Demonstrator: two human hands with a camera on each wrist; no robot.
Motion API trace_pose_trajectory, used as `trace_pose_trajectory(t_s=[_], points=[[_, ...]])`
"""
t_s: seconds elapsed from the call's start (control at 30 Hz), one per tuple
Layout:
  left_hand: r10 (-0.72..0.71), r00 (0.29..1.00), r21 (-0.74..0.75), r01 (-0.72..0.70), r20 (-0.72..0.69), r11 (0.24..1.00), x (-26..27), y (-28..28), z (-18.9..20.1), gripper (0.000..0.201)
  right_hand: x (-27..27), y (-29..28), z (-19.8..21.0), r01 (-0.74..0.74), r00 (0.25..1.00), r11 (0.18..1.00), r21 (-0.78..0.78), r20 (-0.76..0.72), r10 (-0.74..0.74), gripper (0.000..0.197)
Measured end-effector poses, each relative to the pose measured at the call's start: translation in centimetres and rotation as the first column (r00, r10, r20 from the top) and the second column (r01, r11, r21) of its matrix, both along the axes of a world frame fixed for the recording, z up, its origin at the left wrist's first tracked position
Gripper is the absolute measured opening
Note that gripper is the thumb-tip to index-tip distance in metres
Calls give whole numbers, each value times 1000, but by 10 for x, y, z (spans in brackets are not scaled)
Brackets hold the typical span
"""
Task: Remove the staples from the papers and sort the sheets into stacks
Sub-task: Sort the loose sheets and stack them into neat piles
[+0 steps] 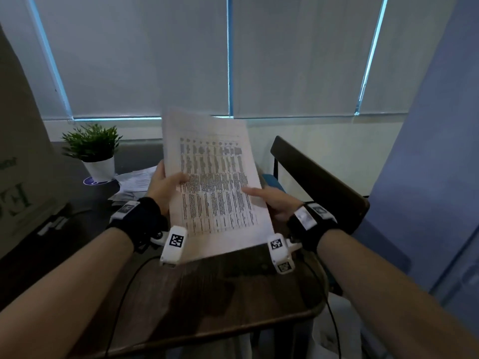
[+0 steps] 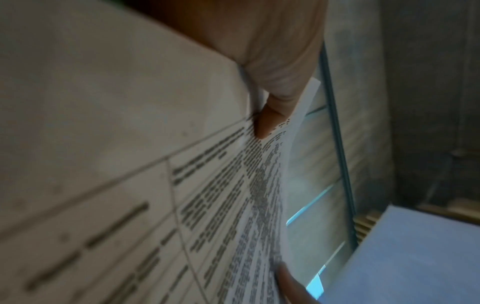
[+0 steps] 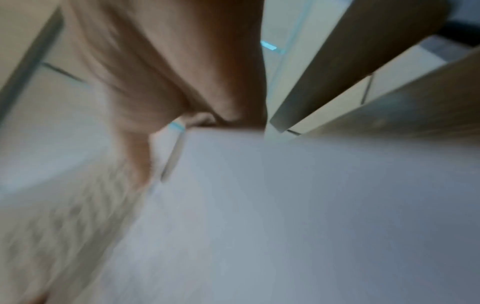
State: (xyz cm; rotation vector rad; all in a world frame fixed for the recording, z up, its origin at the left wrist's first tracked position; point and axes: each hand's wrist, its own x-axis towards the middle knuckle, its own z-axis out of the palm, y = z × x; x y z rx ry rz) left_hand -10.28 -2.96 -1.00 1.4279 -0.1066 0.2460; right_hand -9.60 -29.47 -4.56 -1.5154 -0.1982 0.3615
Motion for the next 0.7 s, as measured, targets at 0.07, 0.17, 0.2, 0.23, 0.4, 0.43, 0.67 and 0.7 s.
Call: trace_pose_trajectory(t_s=[0.07,0.17,0.2,0.23,0.4,0.43,0.67,0.7], points=[[17,997,93,-24,69,995,-6,-6,10,44,10,16,10,121,974,992,36,188,-126,72],[32,978,163,-66,204,984,-12,-14,25,45,15,26,26,249,876,965,88,404,-263,53],[44,969,152,-83,242,985,-12,-16,27,44,16,26,30,286,848,955,76,445,-289,51],[65,965,129,-101,256,987,-13,-17,28,44,15,25,34,307,830,949,66,470,-301,48],[95,985,50,-103,142,993,-1,-15,-10,48,15,18,12,232,864,973,24,454,-217,47],[85,993,57,-90,87,994,0,-15,-19,47,14,19,3,238,872,971,36,432,-230,48],[201,979,11,-201,41,979,9,-24,-11,19,11,38,9,358,825,914,189,395,-405,44],[199,980,-10,-198,33,980,8,-22,-8,22,11,37,10,337,833,923,184,399,-384,46]])
